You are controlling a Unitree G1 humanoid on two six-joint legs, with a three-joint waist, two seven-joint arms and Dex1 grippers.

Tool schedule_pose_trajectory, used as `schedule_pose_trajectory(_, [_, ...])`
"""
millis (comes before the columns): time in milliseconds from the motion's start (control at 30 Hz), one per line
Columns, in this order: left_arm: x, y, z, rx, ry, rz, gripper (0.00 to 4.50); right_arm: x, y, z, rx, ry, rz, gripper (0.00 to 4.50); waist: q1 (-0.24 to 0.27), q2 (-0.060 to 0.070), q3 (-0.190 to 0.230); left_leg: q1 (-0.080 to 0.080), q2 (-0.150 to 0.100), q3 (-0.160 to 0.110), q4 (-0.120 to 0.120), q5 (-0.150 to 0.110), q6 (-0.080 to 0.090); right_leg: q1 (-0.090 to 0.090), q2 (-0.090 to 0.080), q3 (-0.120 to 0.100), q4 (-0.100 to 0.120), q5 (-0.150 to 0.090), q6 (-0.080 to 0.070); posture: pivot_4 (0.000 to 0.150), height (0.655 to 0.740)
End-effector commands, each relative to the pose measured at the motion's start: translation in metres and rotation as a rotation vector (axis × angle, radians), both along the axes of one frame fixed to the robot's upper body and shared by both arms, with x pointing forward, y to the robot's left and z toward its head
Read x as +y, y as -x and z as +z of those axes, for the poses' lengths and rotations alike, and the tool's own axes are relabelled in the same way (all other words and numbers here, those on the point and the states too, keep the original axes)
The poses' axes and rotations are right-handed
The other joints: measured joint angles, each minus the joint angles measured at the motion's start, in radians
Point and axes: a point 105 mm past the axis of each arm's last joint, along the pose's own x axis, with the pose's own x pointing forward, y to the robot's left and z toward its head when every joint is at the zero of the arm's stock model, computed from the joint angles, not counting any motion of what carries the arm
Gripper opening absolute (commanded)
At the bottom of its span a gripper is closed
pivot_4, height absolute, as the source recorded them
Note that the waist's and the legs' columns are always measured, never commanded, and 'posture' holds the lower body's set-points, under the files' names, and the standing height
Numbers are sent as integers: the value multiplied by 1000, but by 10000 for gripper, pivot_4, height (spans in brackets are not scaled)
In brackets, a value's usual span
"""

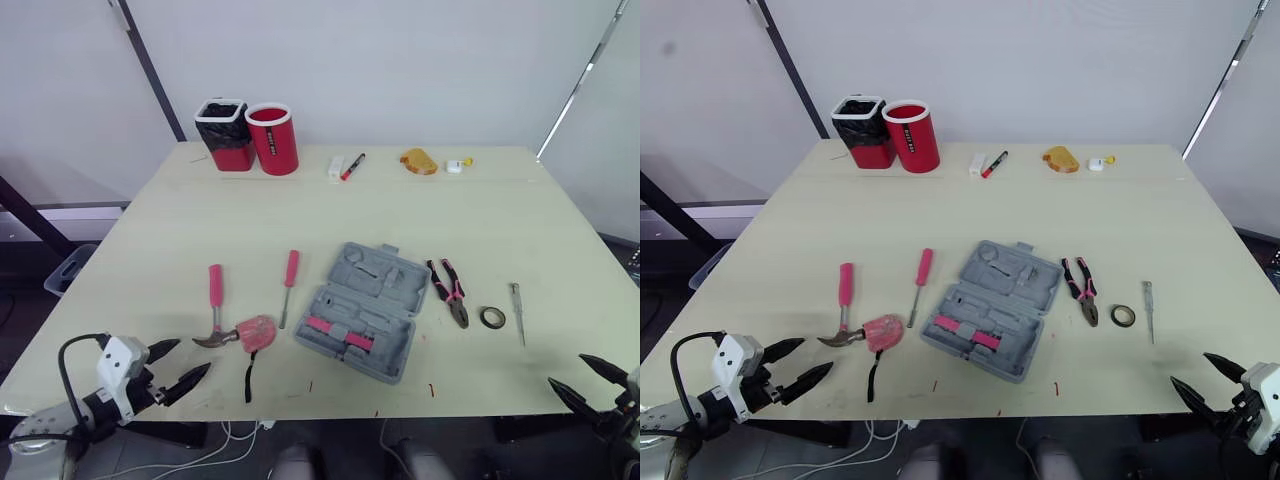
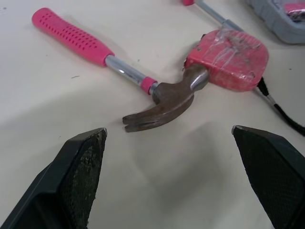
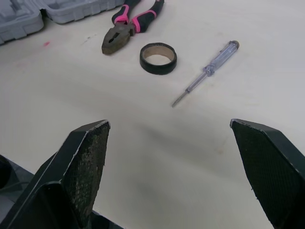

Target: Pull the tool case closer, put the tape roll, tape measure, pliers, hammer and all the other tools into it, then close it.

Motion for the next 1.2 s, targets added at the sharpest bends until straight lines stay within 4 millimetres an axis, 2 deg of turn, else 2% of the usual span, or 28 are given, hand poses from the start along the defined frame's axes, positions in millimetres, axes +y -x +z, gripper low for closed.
schedule_pose_trajectory(33, [-3,-13,33,-77,12,-60,45000,3,-8,20,-46,25,3,42904,2,0,0,0,0,0,0,0,0,0,0,0,0,0,0,1500,7400])
schedule_pose_trajectory(267, [-16,-39,58,-91,54,-164,45000,36,-22,37,-75,-22,76,42904,2,0,0,0,-1,0,0,0,0,0,3,0,0,0,0,1500,7400])
schedule_pose_trajectory(433, [-40,-67,65,-76,48,-280,45000,64,-36,45,-72,-42,140,42904,4,0,0,0,-2,1,1,0,0,0,5,0,1,0,0,1500,7400])
schedule_pose_trajectory(633, [-65,-97,72,-73,40,-391,45000,84,-49,46,-57,-19,191,42904,9,0,0,-2,-2,4,2,0,0,0,7,-1,0,2,3,1500,7400])
schedule_pose_trajectory(733, [-87,-115,73,-61,44,-470,45000,98,-62,47,-59,-1,231,42904,14,0,1,-2,-2,4,2,0,0,0,8,-1,0,2,4,1500,7400])
schedule_pose_trajectory(800, [-96,-125,72,-63,38,-495,45000,105,-69,46,-55,6,257,37472,18,0,1,-3,-2,4,4,0,0,0,9,-1,1,2,4,1500,7400])
schedule_pose_trajectory(833, [-102,-129,70,-60,34,-509,39805,109,-74,44,-44,17,272,33953,20,0,1,-3,-2,4,4,0,0,0,9,-1,1,2,4,1500,7400])
schedule_pose_trajectory(933, [-119,-139,65,-43,21,-556,27735,120,-85,36,-4,52,313,19583,20,-1,1,-3,-2,3,5,0,0,0,9,-1,1,2,4,1500,7400])
schedule_pose_trajectory(1000, [-124,-145,60,-31,13,-550,18237,123,-91,33,10,71,322,10218,21,-1,1,-4,-2,3,5,0,0,0,10,-1,1,2,4,1500,7400])
schedule_pose_trajectory(1033, [-125,-147,58,-27,10,-544,12464,125,-93,31,13,82,327,3858,21,-1,1,-4,-2,2,5,0,0,0,10,-1,1,2,4,1500,7400])
schedule_pose_trajectory(1067, [-127,-149,56,-18,2,-536,7264,127,-95,28,22,96,334,0,21,-1,1,-5,-2,1,5,0,0,0,11,0,1,2,5,1500,7400])
schedule_pose_trajectory(1100, [-129,-152,54,-7,-6,-526,3541,131,-98,26,34,107,341,0,21,-1,1,-5,-2,1,5,0,0,0,11,0,1,2,5,1500,7400])
schedule_pose_trajectory(1200, [-135,-160,48,19,-33,-496,3541,137,-106,19,70,133,344,0,22,-1,1,-8,-2,-1,6,0,0,-2,12,-1,1,1,5,1500,7400])
